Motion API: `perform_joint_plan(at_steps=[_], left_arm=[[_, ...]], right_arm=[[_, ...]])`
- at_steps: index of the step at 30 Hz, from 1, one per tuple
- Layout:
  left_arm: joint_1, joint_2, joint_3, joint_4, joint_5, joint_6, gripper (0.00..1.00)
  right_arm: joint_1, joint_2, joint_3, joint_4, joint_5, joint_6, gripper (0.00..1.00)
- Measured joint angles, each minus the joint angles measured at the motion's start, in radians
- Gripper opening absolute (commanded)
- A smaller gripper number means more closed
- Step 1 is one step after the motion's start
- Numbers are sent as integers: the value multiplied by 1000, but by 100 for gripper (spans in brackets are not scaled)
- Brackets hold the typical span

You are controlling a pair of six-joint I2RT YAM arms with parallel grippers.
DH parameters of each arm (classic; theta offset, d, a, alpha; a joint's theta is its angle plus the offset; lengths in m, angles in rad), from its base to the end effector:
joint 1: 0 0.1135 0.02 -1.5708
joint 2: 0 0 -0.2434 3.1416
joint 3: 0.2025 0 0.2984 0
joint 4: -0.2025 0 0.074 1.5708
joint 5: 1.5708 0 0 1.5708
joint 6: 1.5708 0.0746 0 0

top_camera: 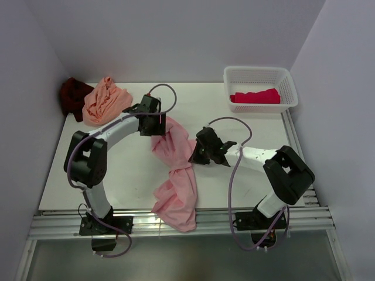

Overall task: Roll the t-shirts
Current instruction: Flatten the tshirt

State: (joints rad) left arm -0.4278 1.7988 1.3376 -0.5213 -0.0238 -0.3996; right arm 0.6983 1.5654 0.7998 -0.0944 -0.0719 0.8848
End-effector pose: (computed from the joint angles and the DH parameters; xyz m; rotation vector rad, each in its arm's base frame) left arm 0.4065 -0.1834 0.1507 0.0271 2.5788 -0.2860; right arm 0.2783 0.2406 0.0851 0.2068 2.5826 0.7496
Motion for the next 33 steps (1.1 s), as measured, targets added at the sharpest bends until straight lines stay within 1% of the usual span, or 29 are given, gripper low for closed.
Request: perform_joint_plan(at_steps=[5, 7, 8, 9, 11, 12, 18, 22, 24, 26, 29, 31, 33], left_arm=[[-44, 113, 29, -31, -51, 2, 63], [-43, 154, 56, -45, -78, 0, 53], [-42, 170, 67, -47, -90, -1, 47], [-42, 183, 77, -48, -101, -3, 30], [-37, 203, 97, -59, -117, -8, 15], [-36, 209, 105, -66, -124, -6, 0], [-36, 192, 112, -76, -163, -6, 0], [-19, 105, 89, -69, -176, -11, 0], [12, 30, 68, -54, -170, -21, 0], [68, -59, 33, -30, -152, -37, 0], [161, -177, -17, 10, -142, -54, 0], [215, -261, -50, 32, -148, -58, 0], [224, -338, -63, 31, -154, -61, 0]], right_arm=[[9, -31, -7, -2, 15, 0, 0], [13, -61, -18, 0, 19, -1, 0], [15, -79, -26, 2, 20, -1, 0], [17, -94, -34, 6, 21, -2, 0], [23, -116, -47, 7, 23, -3, 0], [26, -125, -55, 9, 25, -4, 0], [31, -158, -70, -14, 63, -23, 0], [31, -174, -51, -81, 138, -48, 0], [33, -173, -7, -156, 190, -71, 0], [35, -173, 60, -222, 244, -98, 0], [42, -185, 143, -263, 298, -135, 0], [49, -221, 166, -276, 318, -156, 0], [56, -287, 166, -295, 321, -177, 0]])
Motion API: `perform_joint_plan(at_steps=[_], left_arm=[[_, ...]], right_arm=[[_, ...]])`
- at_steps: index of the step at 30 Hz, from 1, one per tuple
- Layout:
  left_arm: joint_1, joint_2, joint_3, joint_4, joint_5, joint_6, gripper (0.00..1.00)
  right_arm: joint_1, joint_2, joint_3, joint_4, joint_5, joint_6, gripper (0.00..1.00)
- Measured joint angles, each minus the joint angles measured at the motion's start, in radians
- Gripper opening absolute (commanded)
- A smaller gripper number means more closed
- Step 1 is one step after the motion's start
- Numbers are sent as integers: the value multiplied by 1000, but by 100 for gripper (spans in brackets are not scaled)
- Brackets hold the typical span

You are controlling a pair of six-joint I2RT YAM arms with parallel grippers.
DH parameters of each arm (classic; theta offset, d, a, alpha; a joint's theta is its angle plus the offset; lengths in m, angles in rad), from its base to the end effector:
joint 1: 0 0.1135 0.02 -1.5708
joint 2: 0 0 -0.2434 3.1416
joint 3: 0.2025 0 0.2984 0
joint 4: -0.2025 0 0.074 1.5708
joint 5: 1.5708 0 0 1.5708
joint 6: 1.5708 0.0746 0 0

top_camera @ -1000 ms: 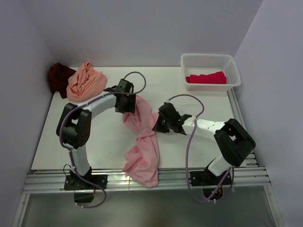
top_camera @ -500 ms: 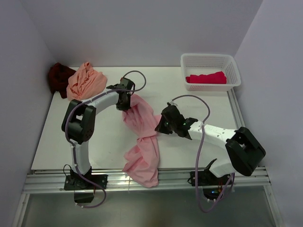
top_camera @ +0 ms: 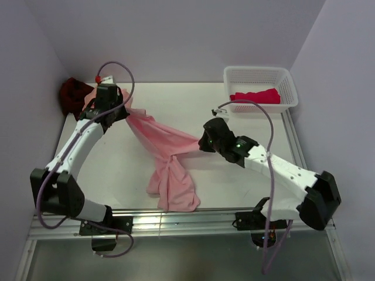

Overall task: Roll the t-shirts
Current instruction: Flatten the tshirt

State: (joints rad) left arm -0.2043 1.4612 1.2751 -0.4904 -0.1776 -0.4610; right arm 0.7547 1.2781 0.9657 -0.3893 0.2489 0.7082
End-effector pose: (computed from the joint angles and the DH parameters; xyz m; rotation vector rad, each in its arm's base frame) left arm 0.4009 -0.0696 0.2680 -0.3811 2.2070 -0.1621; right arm 0.2735 0.2319 0.2194 0.0798 2.2942 0.4971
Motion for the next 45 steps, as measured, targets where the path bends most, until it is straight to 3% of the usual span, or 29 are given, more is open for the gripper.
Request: perform_joint_plan(at_steps=[8, 11, 14, 16, 17, 20, 21, 23, 26, 32, 37, 45], left_arm=[[-49, -424, 27, -39, 51, -53, 0], [-51, -498, 106, -50, 68, -60, 0], [-51, -486, 172, -50, 68, -58, 0], [-51, -439, 194, -49, 64, -51, 0], [-51, -405, 196, -47, 58, -48, 0], [-51, -303, 189, -46, 40, -29, 0], [-51, -270, 177, -46, 34, -25, 0], [-50, -222, 136, -46, 29, -18, 0], [-39, -207, 48, -40, 29, -10, 0], [-7, -249, -77, 7, -6, 1, 0], [-4, -272, -137, 45, -57, 3, 0], [6, -273, -204, 60, -121, 0, 0]], right_arm=[[9, -346, 5, -31, -4, -77, 0], [8, -350, 53, -62, 27, -117, 0], [-17, -233, 177, -104, 53, -160, 0], [-80, -112, 292, -113, 46, -183, 13], [-121, -39, 349, -126, 36, -187, 31], [-241, 185, 545, -195, 36, -195, 45], [-260, 223, 570, -201, 41, -196, 58], [-270, 252, 548, -205, 46, -197, 62], [-195, 182, 390, -160, 13, -198, 60], [5, 21, 47, 57, -203, -189, 49], [78, 175, 64, 175, -267, -185, 45], [152, 478, 188, 274, -317, -169, 48]])
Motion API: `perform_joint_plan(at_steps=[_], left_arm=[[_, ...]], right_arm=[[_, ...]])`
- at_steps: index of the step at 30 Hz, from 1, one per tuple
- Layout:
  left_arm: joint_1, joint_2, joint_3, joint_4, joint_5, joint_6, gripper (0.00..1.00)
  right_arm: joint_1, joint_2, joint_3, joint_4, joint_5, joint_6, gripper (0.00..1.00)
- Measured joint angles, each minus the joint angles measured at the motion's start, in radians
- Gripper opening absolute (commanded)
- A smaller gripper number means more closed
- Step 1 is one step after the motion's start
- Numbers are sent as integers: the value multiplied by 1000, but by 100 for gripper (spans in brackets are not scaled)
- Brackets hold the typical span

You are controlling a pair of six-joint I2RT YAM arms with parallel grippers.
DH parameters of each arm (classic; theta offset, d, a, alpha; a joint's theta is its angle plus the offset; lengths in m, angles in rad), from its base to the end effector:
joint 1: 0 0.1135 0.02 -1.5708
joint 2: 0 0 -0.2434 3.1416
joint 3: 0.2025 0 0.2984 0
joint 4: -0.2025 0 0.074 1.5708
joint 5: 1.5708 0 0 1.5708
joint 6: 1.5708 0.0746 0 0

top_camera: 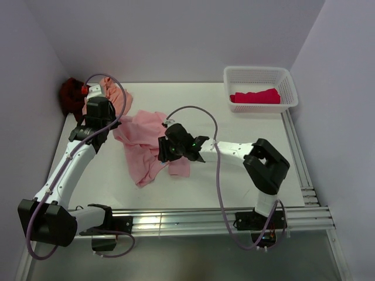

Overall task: Roll the t-shirts
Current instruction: Flatten the tshirt

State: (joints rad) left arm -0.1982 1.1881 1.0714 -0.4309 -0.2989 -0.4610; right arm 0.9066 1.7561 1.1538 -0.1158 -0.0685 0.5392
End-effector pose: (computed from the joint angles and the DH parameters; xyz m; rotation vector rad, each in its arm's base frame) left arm 0.3479 -0.0475 0.2892 -0.4479 2.0441 -0.0819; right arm 0.2743 0.3587 0.1389 -0.4807 2.3806 0.7921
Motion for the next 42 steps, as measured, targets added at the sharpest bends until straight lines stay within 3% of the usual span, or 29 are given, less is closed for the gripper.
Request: perform_joint_plan(at_steps=[9, 16, 18, 19, 20, 21, 25, 30, 38, 41, 42], left_arm=[[1, 0, -2, 0, -23, 0, 0], [1, 0, -2, 0, -24, 0, 0], [1, 0, -2, 0, -26, 0, 0], [1, 0, -2, 0, -29, 0, 1], [1, 1, -2, 0, -31, 0, 0], [1, 1, -2, 0, -32, 0, 0], [5, 6, -2, -1, -40, -5, 0], [24, 22, -2, -4, -36, -24, 0], [129, 119, 5, -22, 40, -85, 1], [163, 166, 28, -53, 126, -123, 10], [172, 168, 28, -56, 161, -135, 17]], right_arm=[[14, 150, 26, 94, -27, 54, 49], [23, 274, 158, 119, -25, 55, 49], [23, 307, 198, 114, -19, 53, 38], [23, 325, 221, 113, -19, 51, 27], [24, 335, 230, 111, -17, 49, 5], [24, 343, 237, 109, -14, 43, 0], [24, 333, 214, 104, 6, 52, 0], [27, 158, 43, 60, 65, 39, 0], [34, -404, -119, -140, 275, 2, 0], [36, -595, -175, -215, 357, 3, 0], [36, -654, -206, -245, 377, 10, 0]])
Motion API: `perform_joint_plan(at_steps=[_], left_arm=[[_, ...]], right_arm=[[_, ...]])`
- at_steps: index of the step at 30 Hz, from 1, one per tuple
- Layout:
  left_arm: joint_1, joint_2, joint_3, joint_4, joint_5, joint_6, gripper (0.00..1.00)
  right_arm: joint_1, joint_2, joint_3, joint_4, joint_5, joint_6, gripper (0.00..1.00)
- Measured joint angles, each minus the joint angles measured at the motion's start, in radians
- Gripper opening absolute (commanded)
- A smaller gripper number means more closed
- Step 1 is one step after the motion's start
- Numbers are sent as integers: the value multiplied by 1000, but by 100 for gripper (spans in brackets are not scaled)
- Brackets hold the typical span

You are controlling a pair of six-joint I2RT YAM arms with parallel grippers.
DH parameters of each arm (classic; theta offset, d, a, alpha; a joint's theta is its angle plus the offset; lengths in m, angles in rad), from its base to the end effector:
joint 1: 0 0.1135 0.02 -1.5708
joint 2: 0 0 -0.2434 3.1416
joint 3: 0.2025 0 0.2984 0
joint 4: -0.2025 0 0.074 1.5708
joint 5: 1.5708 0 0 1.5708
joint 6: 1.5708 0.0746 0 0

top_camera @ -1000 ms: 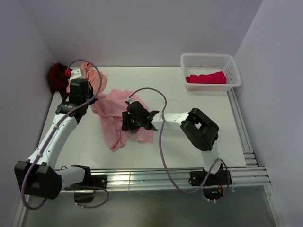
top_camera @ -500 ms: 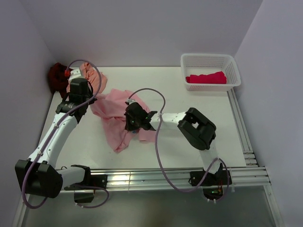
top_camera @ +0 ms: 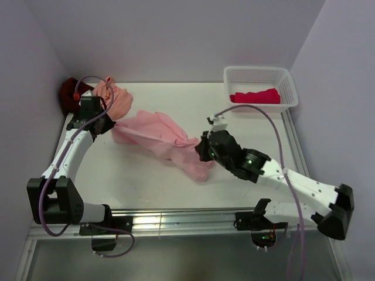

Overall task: Roll the t-shirts
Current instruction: Flatten the tshirt

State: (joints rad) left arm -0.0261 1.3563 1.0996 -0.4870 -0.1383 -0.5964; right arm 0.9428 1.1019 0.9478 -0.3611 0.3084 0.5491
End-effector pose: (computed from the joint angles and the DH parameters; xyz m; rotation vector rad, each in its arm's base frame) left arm 0.3751 0.0005 0.2350 -0.7171 2.1969 -0.1582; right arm 0.2147 0.2572 0.2736 -0.2247 2.1021 0.5927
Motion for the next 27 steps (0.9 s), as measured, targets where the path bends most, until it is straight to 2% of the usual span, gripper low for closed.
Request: perform_joint_plan(at_steps=[2, 3, 5, 8, 11, 15, 19, 23, 27], left_arm=[[12, -9, -15, 9, 54, -27, 29], [15, -26, -35, 17, 80, -43, 40], [19, -72, -84, 22, 117, -72, 46], [19, -143, -161, 32, 160, -101, 50], [19, -181, -204, 29, 180, -104, 60], [16, -233, -243, 18, 193, -100, 65], [-27, -253, -251, 10, 187, -105, 65], [-106, -252, -275, 10, 157, -131, 63], [-128, -240, -312, -12, 93, -161, 60]], right_arm=[[0, -109, -77, -48, 24, 19, 0], [0, -158, -119, -72, 24, 31, 0], [0, -274, -232, -97, 5, 64, 0], [4, -503, -452, -104, -101, 135, 0], [27, -703, -630, -108, -199, 211, 0], [84, -931, -735, -172, -286, 290, 0], [94, -977, -721, -211, -294, 319, 0], [94, -912, -701, -238, -281, 330, 0], [94, -837, -699, -258, -253, 351, 0]])
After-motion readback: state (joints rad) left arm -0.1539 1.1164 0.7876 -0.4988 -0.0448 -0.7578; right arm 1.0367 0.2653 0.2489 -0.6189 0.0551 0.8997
